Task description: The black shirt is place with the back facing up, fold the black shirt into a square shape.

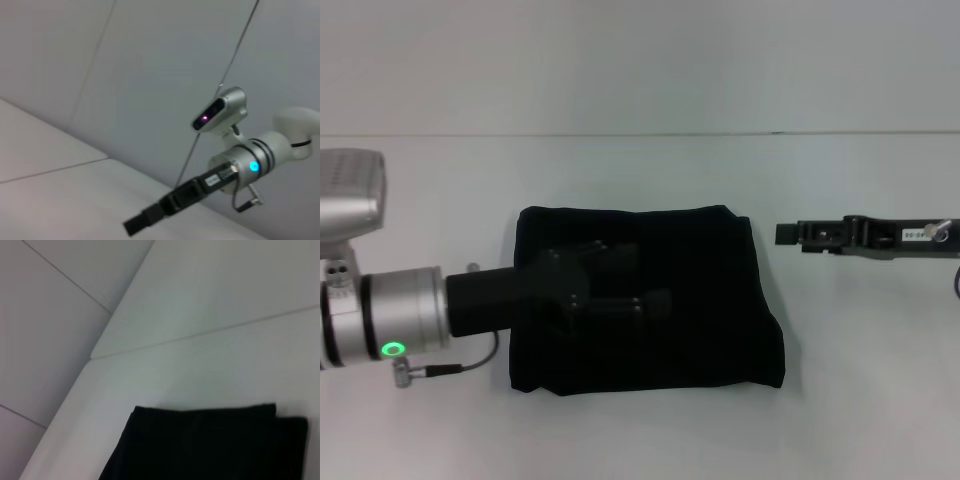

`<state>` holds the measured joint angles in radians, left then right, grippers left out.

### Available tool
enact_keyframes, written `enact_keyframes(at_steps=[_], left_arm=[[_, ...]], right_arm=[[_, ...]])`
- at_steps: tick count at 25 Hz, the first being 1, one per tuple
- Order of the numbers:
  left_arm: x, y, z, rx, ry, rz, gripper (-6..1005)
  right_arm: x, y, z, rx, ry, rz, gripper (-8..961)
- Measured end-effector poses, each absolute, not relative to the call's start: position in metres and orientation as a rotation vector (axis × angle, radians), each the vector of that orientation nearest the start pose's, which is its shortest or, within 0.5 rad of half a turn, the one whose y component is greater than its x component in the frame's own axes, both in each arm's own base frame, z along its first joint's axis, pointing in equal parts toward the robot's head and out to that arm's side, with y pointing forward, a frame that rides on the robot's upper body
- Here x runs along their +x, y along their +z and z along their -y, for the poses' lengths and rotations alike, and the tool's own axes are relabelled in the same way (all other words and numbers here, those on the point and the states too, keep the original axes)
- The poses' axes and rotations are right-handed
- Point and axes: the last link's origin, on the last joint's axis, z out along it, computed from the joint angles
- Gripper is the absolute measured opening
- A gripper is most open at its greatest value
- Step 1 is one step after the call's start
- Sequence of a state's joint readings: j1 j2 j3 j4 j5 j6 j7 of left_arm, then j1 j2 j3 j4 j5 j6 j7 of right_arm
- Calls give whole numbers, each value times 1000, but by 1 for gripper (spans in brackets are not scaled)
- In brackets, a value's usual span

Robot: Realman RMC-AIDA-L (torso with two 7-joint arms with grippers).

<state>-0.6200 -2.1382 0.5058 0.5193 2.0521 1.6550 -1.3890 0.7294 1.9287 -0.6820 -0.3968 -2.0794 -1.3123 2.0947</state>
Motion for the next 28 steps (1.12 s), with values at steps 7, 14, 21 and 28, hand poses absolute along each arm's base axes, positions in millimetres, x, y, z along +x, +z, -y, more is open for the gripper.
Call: enact_keyframes(at_steps=[7, 14, 21, 28], left_arm=[[-241, -17, -323, -2735, -938, 657, 948], [-241, -20, -324, -2764, -882, 618, 949], [-243, -20, -325, -2763, -864, 616, 949], [-244, -21, -325, -2778, -831, 612, 949]], right_arm=[[266, -16, -390, -2332, 521, -1679, 748], [258, -40, -394, -2308, 476, -1676, 744], [249, -58, -399, -2283, 458, -1668, 737], [249, -64, -399, -2264, 450, -1670, 730]])
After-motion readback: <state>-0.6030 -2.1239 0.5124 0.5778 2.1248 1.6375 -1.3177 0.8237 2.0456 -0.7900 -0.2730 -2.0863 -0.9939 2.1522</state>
